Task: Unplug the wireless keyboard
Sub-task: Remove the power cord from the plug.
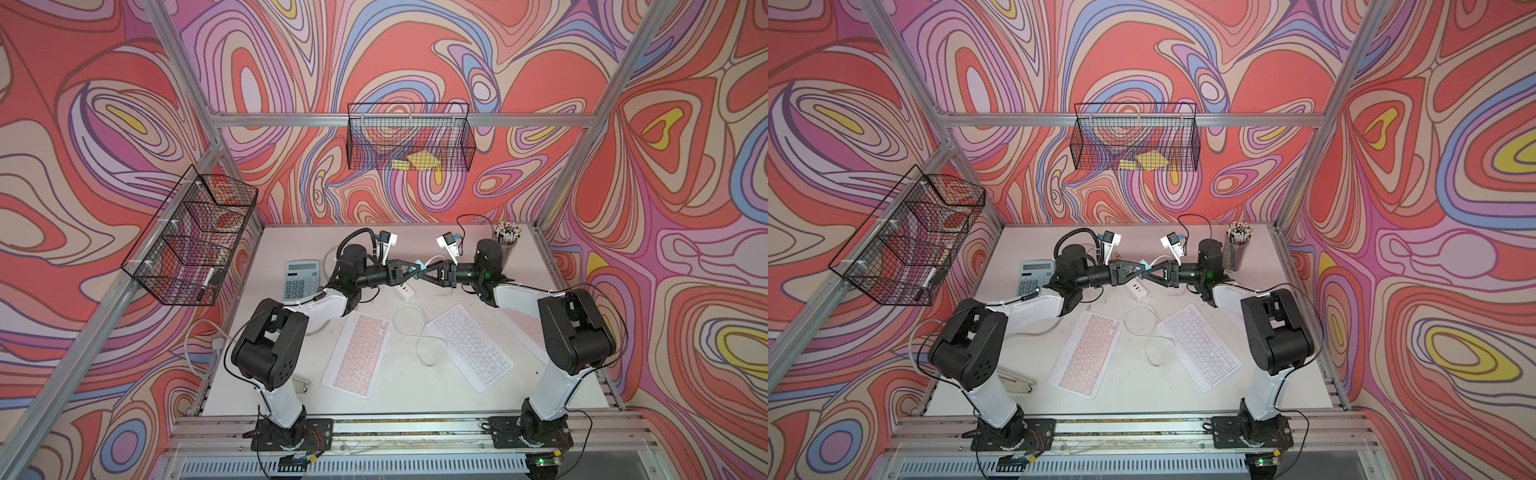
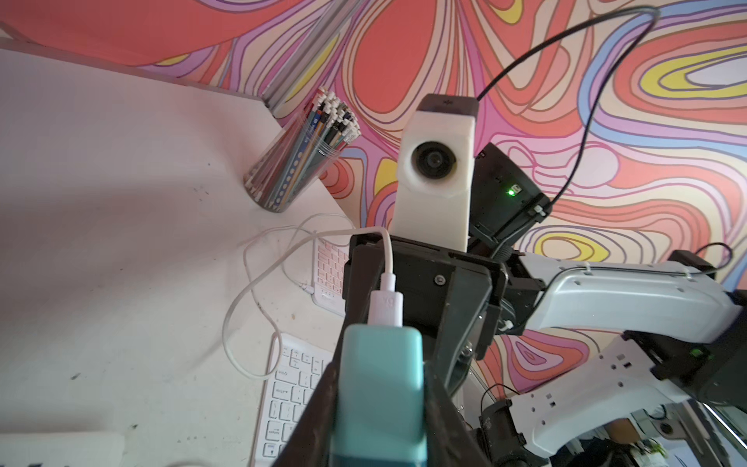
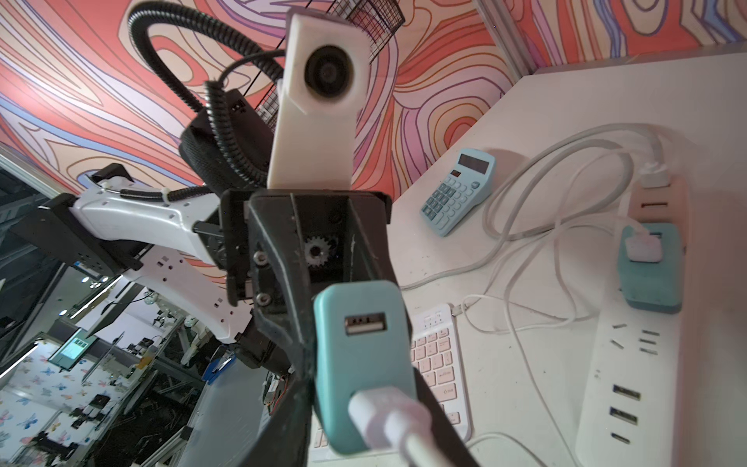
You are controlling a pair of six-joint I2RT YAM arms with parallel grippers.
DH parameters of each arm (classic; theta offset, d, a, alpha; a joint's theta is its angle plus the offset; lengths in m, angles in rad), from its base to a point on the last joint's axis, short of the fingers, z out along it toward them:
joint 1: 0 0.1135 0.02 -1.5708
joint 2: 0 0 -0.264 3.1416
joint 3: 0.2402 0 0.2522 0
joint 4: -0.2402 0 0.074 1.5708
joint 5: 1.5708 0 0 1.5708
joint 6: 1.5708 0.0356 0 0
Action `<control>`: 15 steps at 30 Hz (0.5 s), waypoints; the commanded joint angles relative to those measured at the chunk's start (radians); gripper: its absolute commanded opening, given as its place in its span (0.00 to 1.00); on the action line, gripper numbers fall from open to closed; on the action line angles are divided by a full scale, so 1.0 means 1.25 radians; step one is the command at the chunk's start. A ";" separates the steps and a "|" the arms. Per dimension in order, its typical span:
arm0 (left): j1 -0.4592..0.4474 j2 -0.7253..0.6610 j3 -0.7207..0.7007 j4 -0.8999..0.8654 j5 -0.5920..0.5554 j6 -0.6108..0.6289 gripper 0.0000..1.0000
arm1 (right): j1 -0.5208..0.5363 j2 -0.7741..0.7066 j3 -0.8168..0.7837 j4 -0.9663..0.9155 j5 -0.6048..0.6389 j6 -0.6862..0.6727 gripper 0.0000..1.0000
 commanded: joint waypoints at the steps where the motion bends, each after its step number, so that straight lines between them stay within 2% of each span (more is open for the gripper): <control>1: -0.019 -0.065 0.030 -0.157 -0.044 0.114 0.00 | -0.009 -0.033 0.006 -0.077 0.155 -0.079 0.45; 4: -0.035 -0.095 0.021 -0.229 -0.151 0.177 0.00 | -0.008 -0.056 0.006 -0.104 0.229 -0.057 0.46; 9: -0.085 -0.108 0.042 -0.331 -0.299 0.277 0.00 | -0.007 -0.076 0.029 -0.160 0.275 0.030 0.45; 15: -0.122 -0.088 0.057 -0.331 -0.405 0.295 0.00 | 0.009 -0.090 0.064 -0.313 0.383 0.133 0.42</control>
